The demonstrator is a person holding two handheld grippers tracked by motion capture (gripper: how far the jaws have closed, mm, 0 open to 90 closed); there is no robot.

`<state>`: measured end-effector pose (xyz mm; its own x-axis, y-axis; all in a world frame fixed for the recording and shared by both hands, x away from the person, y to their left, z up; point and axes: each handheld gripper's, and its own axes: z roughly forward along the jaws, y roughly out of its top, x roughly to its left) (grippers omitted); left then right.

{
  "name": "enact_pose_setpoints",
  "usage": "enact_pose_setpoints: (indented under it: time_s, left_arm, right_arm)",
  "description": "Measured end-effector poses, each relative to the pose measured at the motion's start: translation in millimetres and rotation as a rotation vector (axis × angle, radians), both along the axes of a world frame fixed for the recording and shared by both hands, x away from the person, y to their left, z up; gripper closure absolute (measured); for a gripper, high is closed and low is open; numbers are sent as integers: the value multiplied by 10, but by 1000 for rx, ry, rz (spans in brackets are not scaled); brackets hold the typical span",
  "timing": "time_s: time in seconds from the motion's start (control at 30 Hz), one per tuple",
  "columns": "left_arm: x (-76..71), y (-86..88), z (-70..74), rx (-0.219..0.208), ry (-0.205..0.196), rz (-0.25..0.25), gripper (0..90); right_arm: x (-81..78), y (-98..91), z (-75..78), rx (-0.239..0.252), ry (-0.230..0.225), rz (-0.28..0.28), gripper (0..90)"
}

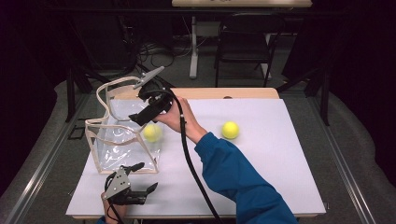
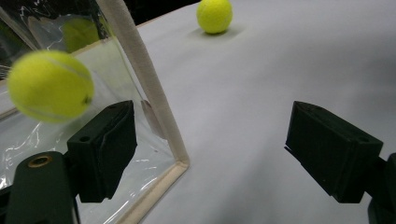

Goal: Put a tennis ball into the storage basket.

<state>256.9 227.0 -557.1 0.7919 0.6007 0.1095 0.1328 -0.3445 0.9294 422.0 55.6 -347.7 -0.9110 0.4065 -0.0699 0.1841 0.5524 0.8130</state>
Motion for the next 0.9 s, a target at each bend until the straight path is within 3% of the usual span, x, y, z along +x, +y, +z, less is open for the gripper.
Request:
enact_pose_setpoints:
  time_s: [0.3,0.6,0.9]
  left_arm:
    - [-2,-5,1,3,-1,0,159]
    - [-2,-8,1,3,-1,0,159]
    - [2,-10,0,7,-1,0,159]
  right_arm:
    - [-60,-185,-20,-6,-25,-22,0]
    - [-66,-429,-62,16,-26,-51,0]
    - [-68,-634,-173,6,-24,-79,0]
